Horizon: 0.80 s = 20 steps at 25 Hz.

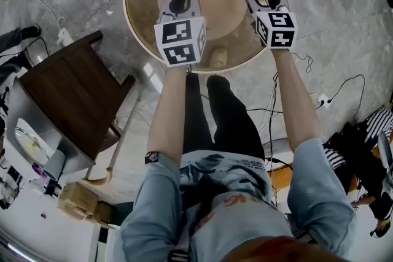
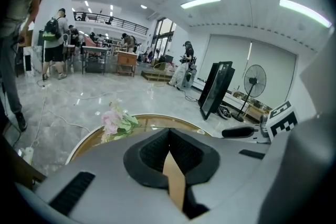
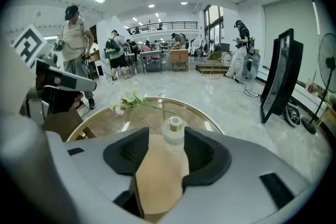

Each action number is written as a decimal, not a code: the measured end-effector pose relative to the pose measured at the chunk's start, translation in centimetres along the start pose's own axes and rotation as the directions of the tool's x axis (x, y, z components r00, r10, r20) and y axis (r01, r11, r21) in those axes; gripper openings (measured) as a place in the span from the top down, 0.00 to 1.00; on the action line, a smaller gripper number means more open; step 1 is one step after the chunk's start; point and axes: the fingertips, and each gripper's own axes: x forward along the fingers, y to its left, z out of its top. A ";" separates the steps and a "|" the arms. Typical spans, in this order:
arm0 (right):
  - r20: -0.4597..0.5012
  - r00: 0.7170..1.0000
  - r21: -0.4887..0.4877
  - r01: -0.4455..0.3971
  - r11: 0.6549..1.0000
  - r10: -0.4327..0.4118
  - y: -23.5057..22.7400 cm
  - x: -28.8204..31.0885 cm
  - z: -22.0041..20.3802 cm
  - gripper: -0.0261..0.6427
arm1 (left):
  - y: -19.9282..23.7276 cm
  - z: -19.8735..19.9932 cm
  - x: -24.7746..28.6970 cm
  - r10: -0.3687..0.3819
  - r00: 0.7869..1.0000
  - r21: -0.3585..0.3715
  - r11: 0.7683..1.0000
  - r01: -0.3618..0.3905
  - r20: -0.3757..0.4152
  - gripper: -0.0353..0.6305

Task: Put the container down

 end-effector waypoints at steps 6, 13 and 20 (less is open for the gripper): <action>0.068 0.998 0.096 0.003 0.995 -0.009 0.9 -6.6 2.7 0.94 | -2.4 2.3 -5.5 0.022 0.999 0.016 1.000 -0.022 0.024 0.91; 0.181 0.981 0.152 -0.091 0.984 0.063 3.3 -11.9 9.7 0.94 | -3.4 8.9 -11.2 0.101 0.983 -0.037 0.995 -0.096 0.154 0.91; 0.407 0.910 0.181 -0.157 0.971 0.071 3.9 -17.6 20.8 0.94 | -5.6 18.6 -17.3 0.142 0.924 -0.025 0.990 -0.142 0.356 0.91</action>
